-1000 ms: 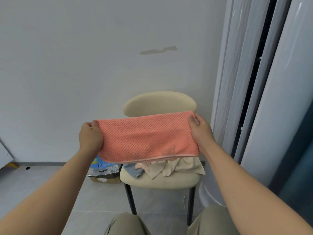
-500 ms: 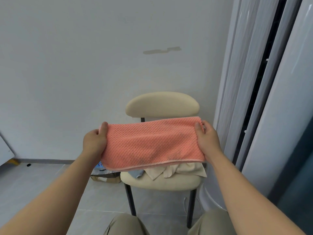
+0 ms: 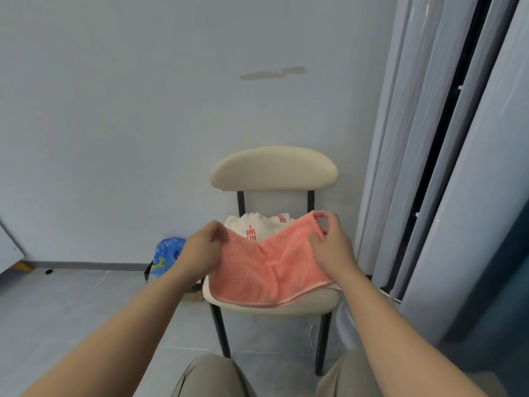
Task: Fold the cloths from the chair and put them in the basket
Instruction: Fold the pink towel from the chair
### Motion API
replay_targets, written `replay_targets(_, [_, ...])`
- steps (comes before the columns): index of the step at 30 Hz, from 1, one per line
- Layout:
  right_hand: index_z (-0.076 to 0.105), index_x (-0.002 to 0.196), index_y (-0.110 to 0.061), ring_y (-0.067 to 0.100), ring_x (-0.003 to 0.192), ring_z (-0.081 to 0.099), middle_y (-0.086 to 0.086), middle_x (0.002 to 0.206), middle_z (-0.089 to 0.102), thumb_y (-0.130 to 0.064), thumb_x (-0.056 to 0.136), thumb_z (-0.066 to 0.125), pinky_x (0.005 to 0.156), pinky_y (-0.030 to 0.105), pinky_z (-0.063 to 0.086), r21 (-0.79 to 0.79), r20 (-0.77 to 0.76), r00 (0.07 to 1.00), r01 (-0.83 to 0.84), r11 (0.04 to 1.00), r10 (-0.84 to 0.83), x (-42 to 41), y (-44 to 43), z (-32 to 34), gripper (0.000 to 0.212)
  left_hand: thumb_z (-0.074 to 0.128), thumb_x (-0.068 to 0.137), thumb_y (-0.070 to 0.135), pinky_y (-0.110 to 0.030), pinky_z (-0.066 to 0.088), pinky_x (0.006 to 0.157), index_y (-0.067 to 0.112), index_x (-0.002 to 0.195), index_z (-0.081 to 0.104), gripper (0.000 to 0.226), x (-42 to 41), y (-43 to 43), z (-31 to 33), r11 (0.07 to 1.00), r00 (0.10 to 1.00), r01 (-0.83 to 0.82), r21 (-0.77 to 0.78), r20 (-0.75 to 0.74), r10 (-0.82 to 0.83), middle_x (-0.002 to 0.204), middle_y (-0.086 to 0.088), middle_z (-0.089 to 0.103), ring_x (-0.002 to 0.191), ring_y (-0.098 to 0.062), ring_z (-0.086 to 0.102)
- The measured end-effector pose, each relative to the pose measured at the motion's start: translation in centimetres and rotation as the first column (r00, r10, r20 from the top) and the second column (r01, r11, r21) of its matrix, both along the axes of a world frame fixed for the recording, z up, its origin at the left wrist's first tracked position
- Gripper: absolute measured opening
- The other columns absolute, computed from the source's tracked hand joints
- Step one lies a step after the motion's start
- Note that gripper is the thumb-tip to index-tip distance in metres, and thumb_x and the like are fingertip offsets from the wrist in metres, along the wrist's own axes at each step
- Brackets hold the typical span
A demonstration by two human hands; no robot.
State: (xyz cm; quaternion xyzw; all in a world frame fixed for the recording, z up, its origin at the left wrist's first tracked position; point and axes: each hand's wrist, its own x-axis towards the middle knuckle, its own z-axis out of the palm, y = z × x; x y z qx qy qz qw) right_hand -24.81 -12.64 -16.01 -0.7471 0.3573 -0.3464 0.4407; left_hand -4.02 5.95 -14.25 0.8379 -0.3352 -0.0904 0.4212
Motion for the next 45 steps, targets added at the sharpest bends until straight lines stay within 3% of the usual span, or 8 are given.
replay_targets(7, [0.052,0.114,-0.028,0.015,0.101,0.058,-0.006,0.108,0.062,-0.016,0.104,0.048,0.08,0.03,0.042,-0.104,0.075,0.989,0.135,0.985,-0.128,-0.5,0.7,-0.6,0.015,0.039,0.085,-0.004,-0.028,0.043,0.072,0.022,0.074,0.076,0.047,0.0,-0.1,-0.8,0.991,0.991,-0.135,-0.017,-0.028,0.134,0.093,0.005,0.07,0.09,-0.015,0.06])
replay_targets(13, [0.073,0.105,-0.032,0.028,0.107,0.062,0.005,0.124,0.068,0.002,0.094,0.037,0.084,0.03,0.045,-0.035,-0.371,0.926,0.063,0.997,-0.072,-2.3,-1.6,-2.3,0.051,0.038,0.093,0.002,-0.032,0.042,0.083,0.026,0.1,0.077,0.046,1.7,2.0,-3.4,0.972,0.981,-0.184,0.146,-0.026,0.19,0.115,-0.005,0.07,0.098,-0.022,0.058])
replay_targets(18, [0.076,0.116,-0.027,0.028,0.123,0.058,0.005,0.139,0.063,-0.004,0.1,0.041,0.099,0.028,0.043,0.049,-0.363,0.931,0.045,0.998,-0.025,-3.5,-3.4,-2.1,0.045,0.039,0.096,0.001,-0.029,0.041,0.081,0.037,0.091,0.074,0.05,2.9,2.9,-3.5,0.974,0.987,-0.155,0.163,-0.018,0.16,0.107,-0.001,0.071,0.096,-0.019,0.061])
replay_targets(22, [0.073,0.122,-0.025,0.025,0.12,0.058,0.008,0.14,0.06,-0.007,0.103,0.043,0.105,0.034,0.047,0.192,-0.237,0.971,0.018,0.981,0.028,-2.9,-3.6,-1.5,0.04,0.05,0.099,0.014,-0.027,0.044,0.079,0.029,0.114,0.073,0.032,3.2,2.6,-2.5,0.985,0.993,-0.089,0.146,-0.059,0.098,0.114,0.002,0.068,0.1,-0.016,0.062])
replay_targets(26, [0.067,0.133,-0.019,0.017,0.122,0.057,0.0,0.142,0.057,-0.015,0.103,0.054,0.104,0.028,0.045,0.263,-0.106,0.991,-0.054,0.963,0.085,-2.5,-3.4,-0.6,0.034,0.083,0.082,0.024,-0.029,0.053,0.068,0.035,0.127,0.061,0.051,3.1,3.3,-1.6,0.997,0.909,-0.006,0.078,-0.415,0.038,0.123,0.004,0.058,0.111,-0.022,0.062])
replay_targets(32, [0.068,0.131,-0.024,0.016,0.098,0.062,0.006,0.135,0.062,-0.005,0.1,0.055,0.074,0.023,0.048,0.321,-0.023,0.995,-0.088,0.943,0.101,-2.7,-4.0,-0.5,0.039,0.08,0.086,0.017,-0.037,0.06,0.066,0.026,0.106,0.081,0.022,3.3,4.2,-1.9,0.998,0.715,-0.05,-0.026,-0.699,0.018,0.124,-0.008,0.069,0.107,-0.029,0.068])
replay_targets(37, [0.066,0.133,-0.015,0.018,0.088,0.07,0.014,0.125,0.068,-0.003,0.099,0.061,0.072,0.029,0.059,0.576,0.23,0.972,-0.168,0.8,0.038,-2.8,-3.6,-0.6,0.036,0.079,0.088,0.016,-0.033,0.06,0.072,0.035,0.137,0.063,0.055,3.3,3.8,-2.5,1.0,0.83,0.007,-0.014,-0.558,-0.014,0.14,-0.001,0.055,0.113,-0.025,0.064])
replay_targets(45, [0.03,0.159,-0.028,0.029,0.13,0.051,0.006,0.158,0.034,0.007,0.079,0.076,0.095,0.036,0.054,0.313,-0.19,0.954,-0.163,0.936,0.23,-2.2,-2.3,-1.4,0.099,0.082,0.081,0.007,-0.043,0.06,0.091,0.033,0.153,0.043,0.086,1.9,2.5,-2.4,0.987,0.892,0.115,0.109,-0.448,-0.054,0.141,-0.004,0.047,0.109,-0.024,0.063])
